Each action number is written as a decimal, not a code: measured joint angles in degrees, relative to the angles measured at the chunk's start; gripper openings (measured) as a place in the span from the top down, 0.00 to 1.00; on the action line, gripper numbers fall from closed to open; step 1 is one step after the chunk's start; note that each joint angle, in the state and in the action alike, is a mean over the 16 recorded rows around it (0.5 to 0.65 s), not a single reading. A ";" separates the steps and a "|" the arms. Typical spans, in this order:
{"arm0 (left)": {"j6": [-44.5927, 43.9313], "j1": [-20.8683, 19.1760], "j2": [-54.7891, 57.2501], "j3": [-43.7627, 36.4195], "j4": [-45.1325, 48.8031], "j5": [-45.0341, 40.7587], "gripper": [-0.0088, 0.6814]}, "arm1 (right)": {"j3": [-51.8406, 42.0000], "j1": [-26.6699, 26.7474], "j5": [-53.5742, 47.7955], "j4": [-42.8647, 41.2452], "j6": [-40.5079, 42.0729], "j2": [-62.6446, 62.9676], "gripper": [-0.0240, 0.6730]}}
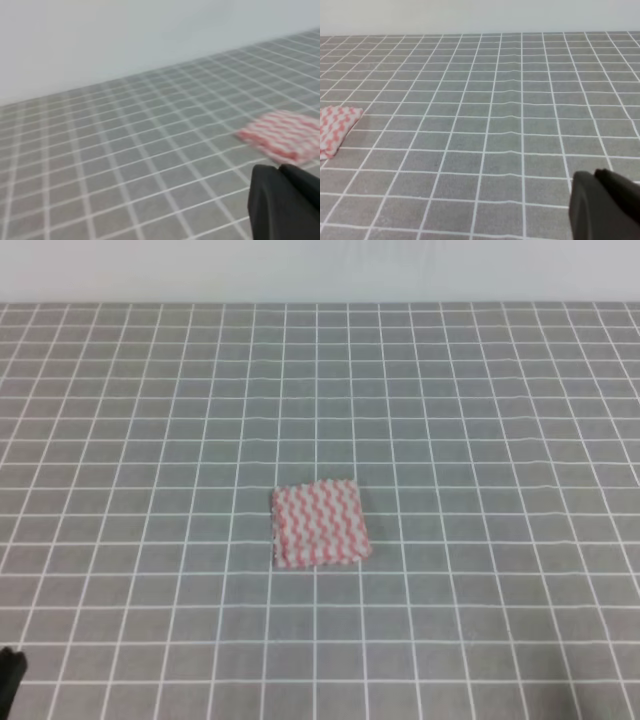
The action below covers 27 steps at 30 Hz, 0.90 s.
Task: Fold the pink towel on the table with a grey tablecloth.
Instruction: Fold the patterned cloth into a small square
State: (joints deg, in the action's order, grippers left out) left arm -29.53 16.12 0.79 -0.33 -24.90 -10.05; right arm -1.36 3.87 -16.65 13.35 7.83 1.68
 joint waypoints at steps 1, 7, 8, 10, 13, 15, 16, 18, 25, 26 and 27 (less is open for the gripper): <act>1.70 -0.60 -0.23 0.01 1.82 -0.46 0.99 | 0.00 0.00 -0.01 0.01 0.00 0.00 0.99; 10.75 -4.10 -1.54 0.05 10.20 -4.74 0.99 | 0.09 -0.01 -0.02 0.13 0.00 -0.10 0.99; 11.64 -4.56 -1.65 0.05 10.92 -5.47 0.99 | 0.09 -0.01 -0.02 0.16 0.00 -0.10 0.99; 12.84 -5.25 -1.66 0.07 11.83 -6.78 0.99 | 0.00 -0.01 0.06 0.21 0.00 -0.05 0.99; 13.67 -5.67 -1.65 0.07 12.59 -8.37 0.99 | 0.09 -0.01 -0.02 0.29 0.00 -0.10 0.99; 13.89 -5.70 -1.65 0.14 12.87 -9.22 0.99 | 0.18 -0.02 -0.09 0.34 0.00 -0.15 0.99; 13.93 -5.70 -1.65 0.14 12.98 -9.56 0.99 | 0.18 -0.02 -0.09 0.37 0.00 -0.15 0.99; 13.95 -5.70 -1.65 0.14 13.13 -10.01 0.99 | 0.18 -0.02 -0.09 0.40 0.00 -0.15 0.99; 13.96 -5.70 -1.65 0.00 13.22 -10.05 0.99 | 0.27 -0.03 -0.09 0.47 0.00 -0.27 0.99; 13.96 -5.70 -1.65 0.00 13.22 -10.05 0.99 | 0.27 -0.03 -0.09 0.47 0.00 -0.27 0.99; 13.96 -5.70 -1.65 0.00 13.22 -10.05 0.99 | 0.18 -0.02 -0.02 0.46 0.00 -0.22 0.99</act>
State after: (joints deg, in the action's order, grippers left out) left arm -15.57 10.42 -0.86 -0.34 -11.69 -20.11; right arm -1.18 3.84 -16.67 13.81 7.83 1.45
